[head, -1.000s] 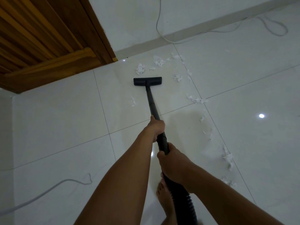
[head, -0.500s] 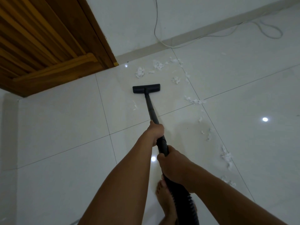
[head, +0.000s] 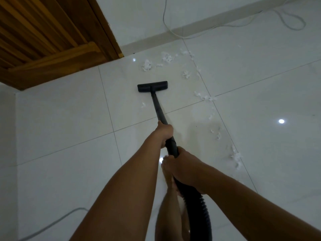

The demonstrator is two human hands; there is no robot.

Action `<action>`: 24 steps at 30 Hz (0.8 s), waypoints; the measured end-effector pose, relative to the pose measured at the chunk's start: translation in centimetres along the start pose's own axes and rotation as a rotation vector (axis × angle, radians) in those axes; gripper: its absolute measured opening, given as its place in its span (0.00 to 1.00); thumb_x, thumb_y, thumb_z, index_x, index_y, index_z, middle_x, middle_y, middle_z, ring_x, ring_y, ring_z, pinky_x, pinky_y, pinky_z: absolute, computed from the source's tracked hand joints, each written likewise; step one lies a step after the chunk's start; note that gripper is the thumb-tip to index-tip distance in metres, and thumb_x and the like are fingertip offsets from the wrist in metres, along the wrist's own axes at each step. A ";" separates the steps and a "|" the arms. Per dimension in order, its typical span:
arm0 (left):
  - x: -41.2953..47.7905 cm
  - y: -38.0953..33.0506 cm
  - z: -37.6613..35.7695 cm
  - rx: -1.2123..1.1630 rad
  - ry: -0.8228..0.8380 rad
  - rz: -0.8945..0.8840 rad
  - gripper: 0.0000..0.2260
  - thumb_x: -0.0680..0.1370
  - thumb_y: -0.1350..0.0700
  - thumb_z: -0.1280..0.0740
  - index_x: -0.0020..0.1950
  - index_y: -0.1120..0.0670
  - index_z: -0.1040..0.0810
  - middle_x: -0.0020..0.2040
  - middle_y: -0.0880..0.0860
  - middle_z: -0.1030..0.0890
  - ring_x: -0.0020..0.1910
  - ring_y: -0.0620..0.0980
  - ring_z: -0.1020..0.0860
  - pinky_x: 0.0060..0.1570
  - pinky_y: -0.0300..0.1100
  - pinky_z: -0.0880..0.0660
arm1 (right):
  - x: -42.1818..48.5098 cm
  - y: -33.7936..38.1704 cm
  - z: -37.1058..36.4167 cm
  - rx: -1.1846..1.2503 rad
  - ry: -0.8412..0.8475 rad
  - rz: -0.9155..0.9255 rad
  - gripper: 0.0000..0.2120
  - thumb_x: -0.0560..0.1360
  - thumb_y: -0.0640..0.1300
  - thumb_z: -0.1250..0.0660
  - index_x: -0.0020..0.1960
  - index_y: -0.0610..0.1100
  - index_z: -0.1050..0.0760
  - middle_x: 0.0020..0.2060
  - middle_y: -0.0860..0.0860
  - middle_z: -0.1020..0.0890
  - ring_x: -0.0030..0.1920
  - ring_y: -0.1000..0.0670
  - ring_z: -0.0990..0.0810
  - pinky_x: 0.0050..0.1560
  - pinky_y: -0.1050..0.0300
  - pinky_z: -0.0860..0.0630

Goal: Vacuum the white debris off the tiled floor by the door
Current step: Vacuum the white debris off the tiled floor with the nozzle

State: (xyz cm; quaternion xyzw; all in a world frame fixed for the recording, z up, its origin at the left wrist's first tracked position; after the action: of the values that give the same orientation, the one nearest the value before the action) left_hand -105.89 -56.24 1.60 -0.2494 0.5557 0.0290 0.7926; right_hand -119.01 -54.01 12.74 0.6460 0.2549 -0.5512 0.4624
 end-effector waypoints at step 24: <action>10.7 -12.5 7.7 -0.002 0.012 -0.050 0.29 0.85 0.55 0.46 0.82 0.43 0.56 0.67 0.58 0.27 0.50 0.54 0.25 0.53 0.51 0.21 | 7.9 15.7 1.5 -0.103 -0.101 0.192 0.19 0.86 0.47 0.46 0.75 0.49 0.40 0.41 0.46 0.22 0.26 0.56 0.25 0.20 0.70 0.32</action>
State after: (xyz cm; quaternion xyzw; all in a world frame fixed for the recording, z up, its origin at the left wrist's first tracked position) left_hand -91.14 -66.32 -1.48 -0.2640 0.5542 0.0083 0.7893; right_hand -104.48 -63.69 10.29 0.6140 0.1964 -0.5225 0.5580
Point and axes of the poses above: each hand's wrist, its own x-axis towards the middle knuckle, its own z-axis out of the back of the hand, y = z × x, the point moved 5 cm from there along x, towards the middle knuckle
